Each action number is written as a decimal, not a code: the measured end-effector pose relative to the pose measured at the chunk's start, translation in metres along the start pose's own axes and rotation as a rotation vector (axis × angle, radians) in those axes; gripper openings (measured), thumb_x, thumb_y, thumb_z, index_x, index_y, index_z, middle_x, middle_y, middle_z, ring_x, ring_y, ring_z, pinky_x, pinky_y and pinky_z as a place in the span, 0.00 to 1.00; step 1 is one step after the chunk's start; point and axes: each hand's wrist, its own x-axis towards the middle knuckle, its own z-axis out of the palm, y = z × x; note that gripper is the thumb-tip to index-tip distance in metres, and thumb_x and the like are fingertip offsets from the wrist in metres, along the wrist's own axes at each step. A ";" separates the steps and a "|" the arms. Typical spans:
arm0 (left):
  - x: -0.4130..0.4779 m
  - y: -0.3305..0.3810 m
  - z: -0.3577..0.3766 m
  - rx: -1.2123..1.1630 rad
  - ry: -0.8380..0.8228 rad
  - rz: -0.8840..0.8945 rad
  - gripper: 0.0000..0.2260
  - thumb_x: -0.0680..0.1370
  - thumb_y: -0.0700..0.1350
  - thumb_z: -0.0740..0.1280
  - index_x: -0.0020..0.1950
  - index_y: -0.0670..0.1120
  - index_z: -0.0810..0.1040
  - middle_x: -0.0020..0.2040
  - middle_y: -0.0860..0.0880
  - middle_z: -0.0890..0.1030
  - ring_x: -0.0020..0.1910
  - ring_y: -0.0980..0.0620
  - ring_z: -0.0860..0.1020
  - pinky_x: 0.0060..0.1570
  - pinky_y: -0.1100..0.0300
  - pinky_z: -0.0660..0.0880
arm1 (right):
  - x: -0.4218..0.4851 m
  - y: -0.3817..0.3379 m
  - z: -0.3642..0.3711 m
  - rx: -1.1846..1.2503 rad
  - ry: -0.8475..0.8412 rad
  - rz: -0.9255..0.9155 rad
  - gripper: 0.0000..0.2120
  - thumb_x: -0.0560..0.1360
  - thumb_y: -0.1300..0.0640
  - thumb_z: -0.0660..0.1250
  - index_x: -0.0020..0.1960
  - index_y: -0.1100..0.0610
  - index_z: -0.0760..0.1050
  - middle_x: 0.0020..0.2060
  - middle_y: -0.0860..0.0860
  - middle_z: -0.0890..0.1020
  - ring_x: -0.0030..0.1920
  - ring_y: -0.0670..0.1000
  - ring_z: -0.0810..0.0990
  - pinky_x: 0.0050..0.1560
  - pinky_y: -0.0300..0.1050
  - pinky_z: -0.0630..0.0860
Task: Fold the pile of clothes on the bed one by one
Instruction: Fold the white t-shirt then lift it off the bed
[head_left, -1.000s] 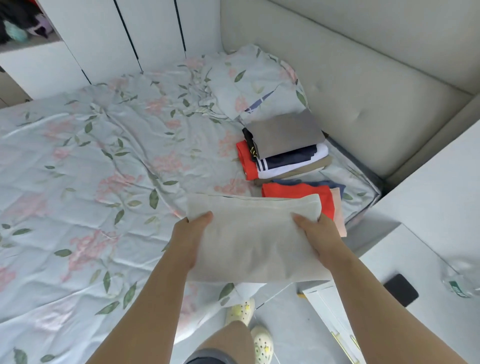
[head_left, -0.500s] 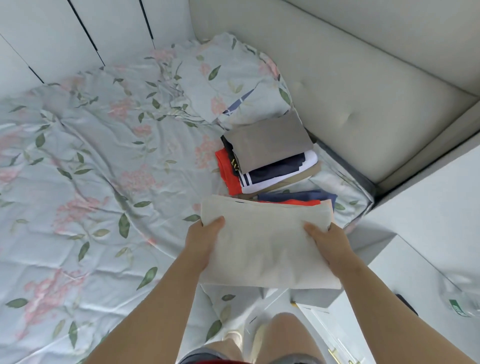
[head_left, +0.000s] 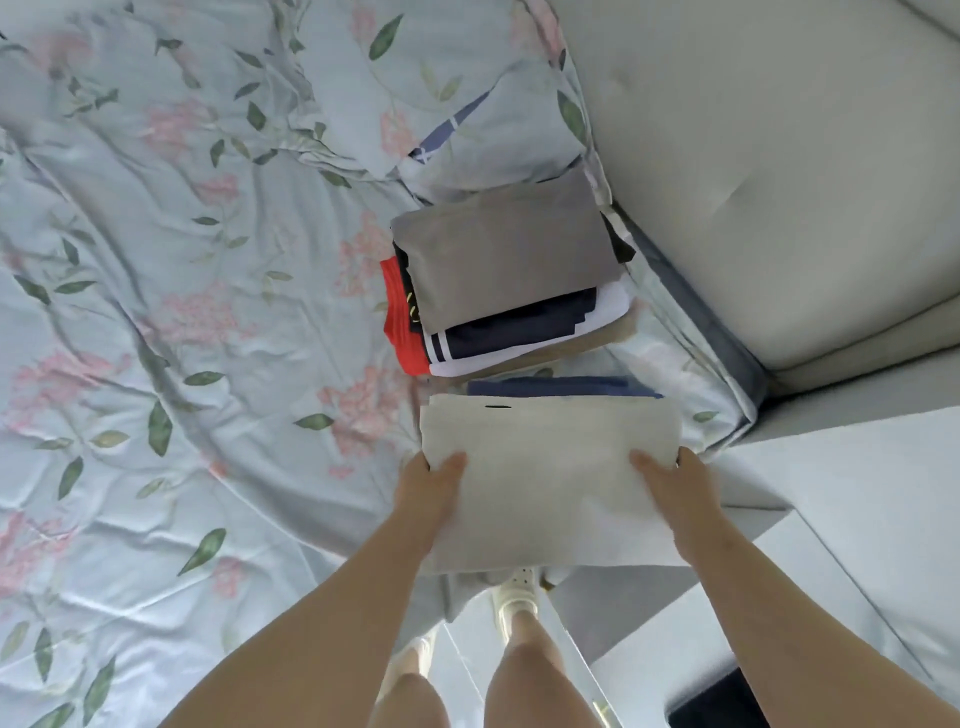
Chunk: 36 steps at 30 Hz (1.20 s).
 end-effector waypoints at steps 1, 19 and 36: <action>0.008 -0.006 0.007 0.049 0.003 -0.045 0.21 0.69 0.50 0.72 0.59 0.44 0.74 0.55 0.43 0.80 0.53 0.42 0.78 0.57 0.48 0.75 | 0.012 0.007 0.002 -0.026 -0.059 0.053 0.18 0.74 0.54 0.69 0.60 0.61 0.72 0.48 0.55 0.78 0.48 0.58 0.77 0.48 0.48 0.73; 0.064 -0.036 0.021 0.062 -0.087 -0.094 0.21 0.72 0.49 0.74 0.61 0.51 0.72 0.53 0.51 0.80 0.52 0.49 0.77 0.52 0.53 0.73 | 0.063 0.048 0.041 0.126 -0.398 0.206 0.40 0.57 0.48 0.81 0.65 0.48 0.69 0.54 0.49 0.81 0.56 0.54 0.78 0.58 0.53 0.76; 0.053 -0.014 0.020 -0.019 -0.114 -0.032 0.23 0.64 0.49 0.79 0.56 0.52 0.77 0.49 0.52 0.83 0.49 0.50 0.81 0.44 0.56 0.76 | 0.044 0.018 0.012 0.278 -0.402 0.057 0.22 0.62 0.63 0.79 0.52 0.49 0.78 0.45 0.48 0.85 0.48 0.52 0.82 0.50 0.50 0.78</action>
